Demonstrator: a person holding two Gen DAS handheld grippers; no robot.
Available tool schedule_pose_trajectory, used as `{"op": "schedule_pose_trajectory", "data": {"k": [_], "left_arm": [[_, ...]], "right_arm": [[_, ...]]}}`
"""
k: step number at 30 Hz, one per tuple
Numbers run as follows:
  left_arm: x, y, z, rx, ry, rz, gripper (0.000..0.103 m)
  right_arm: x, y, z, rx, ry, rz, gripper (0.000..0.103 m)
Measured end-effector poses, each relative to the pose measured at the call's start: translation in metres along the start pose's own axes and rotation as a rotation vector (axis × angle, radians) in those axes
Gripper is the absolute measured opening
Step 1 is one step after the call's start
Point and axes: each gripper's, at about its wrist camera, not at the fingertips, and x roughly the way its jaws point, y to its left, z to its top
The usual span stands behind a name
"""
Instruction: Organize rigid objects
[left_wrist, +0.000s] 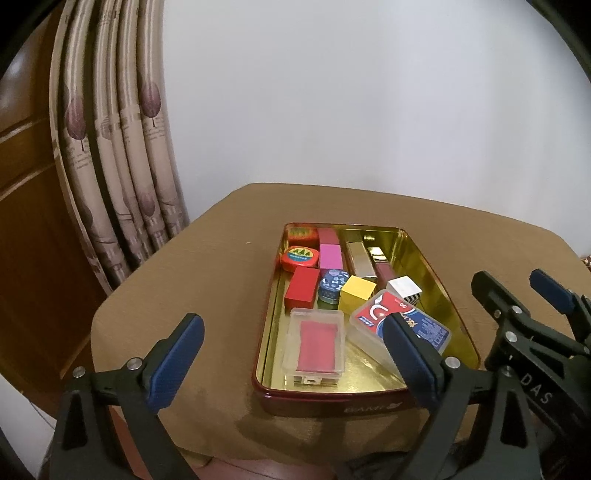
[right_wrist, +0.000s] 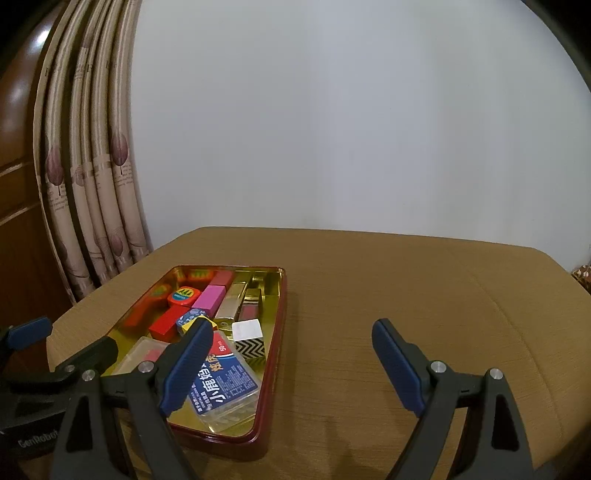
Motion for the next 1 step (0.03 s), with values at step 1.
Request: {"op": "schedule_pose_trajectory", "data": {"k": [1], "left_arm": [[0.0002, 0.0006, 0.0003, 0.001, -0.003, -0.005, 0.094]], "right_arm": [[0.0006, 0.0021, -0.0006, 0.001, -0.003, -0.005, 0.090]]}}
